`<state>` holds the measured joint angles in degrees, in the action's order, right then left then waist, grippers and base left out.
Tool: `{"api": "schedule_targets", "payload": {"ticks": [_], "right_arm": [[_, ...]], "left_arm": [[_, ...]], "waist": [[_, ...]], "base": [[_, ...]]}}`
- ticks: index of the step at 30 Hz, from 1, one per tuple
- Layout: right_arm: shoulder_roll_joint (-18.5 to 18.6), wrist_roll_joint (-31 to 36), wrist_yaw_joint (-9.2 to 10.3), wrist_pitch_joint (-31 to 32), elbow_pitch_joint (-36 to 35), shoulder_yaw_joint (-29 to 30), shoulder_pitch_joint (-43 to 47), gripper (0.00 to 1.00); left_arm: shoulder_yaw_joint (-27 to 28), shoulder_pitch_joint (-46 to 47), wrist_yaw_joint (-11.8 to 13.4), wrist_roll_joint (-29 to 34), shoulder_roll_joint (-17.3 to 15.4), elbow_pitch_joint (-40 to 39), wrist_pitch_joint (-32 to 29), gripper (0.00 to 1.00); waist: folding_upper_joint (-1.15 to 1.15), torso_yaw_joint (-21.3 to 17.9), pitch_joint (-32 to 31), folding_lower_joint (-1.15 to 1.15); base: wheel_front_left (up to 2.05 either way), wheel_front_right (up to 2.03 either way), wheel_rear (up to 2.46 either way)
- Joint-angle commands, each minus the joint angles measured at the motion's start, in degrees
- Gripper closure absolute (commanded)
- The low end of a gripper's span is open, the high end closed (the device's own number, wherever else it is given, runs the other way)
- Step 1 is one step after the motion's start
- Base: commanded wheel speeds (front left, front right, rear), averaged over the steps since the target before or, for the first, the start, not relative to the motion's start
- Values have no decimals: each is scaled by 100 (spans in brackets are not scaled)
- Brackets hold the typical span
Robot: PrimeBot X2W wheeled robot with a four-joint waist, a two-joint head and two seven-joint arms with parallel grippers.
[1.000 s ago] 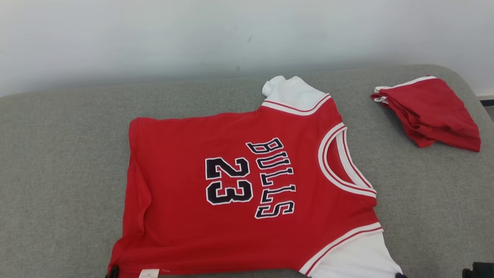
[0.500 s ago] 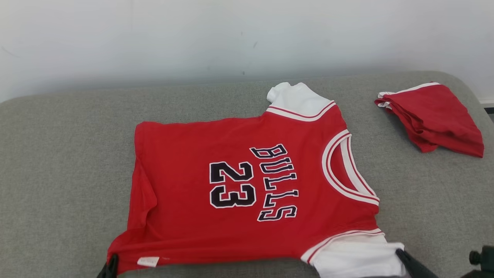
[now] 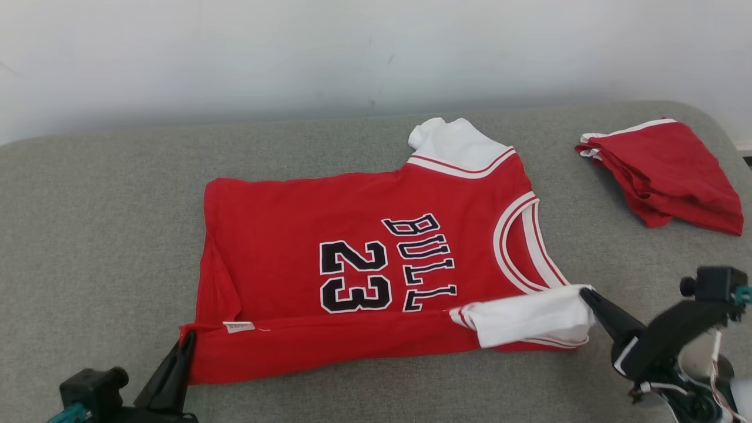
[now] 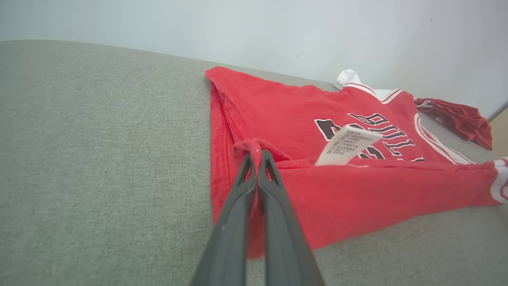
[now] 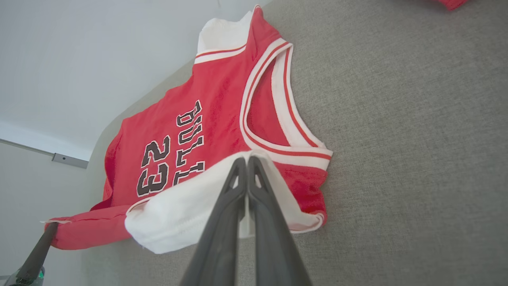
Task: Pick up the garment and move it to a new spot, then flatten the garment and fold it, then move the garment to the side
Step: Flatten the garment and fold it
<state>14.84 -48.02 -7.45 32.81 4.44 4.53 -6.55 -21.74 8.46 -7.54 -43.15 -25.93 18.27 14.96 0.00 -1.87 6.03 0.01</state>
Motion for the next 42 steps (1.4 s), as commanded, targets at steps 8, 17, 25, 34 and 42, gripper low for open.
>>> {"api": "schedule_targets", "payload": {"ticks": [8,17,25,34,42], "right_arm": [[54,428,-7,-403,1478,-531,-1222,100],[176,623,-7,-1291,2359,-1195,-1783,100],[266,310,-7,-2049,2706,-1713,-1892,0],[856,429,-7,-2832,2353,-2344,-1404,0],[1161,854,-7,-3244,2156,-2655,-861,0]], "left_arm": [[-696,857,14,-370,-141,874,9,100],[-1058,1386,14,-623,-104,1448,23,100],[-694,1270,13,-312,50,1547,25,0],[112,492,13,334,238,967,19,0],[348,14,13,763,521,936,20,0]], "waist": [[0,54,131,-1],[0,31,141,-1],[0,-2,-3,-1],[0,1,-111,-1],[0,-13,-41,-1]], "base": [[0,0,0],[0,0,0],[0,0,0],[0,0,0],[0,0,0]]}}
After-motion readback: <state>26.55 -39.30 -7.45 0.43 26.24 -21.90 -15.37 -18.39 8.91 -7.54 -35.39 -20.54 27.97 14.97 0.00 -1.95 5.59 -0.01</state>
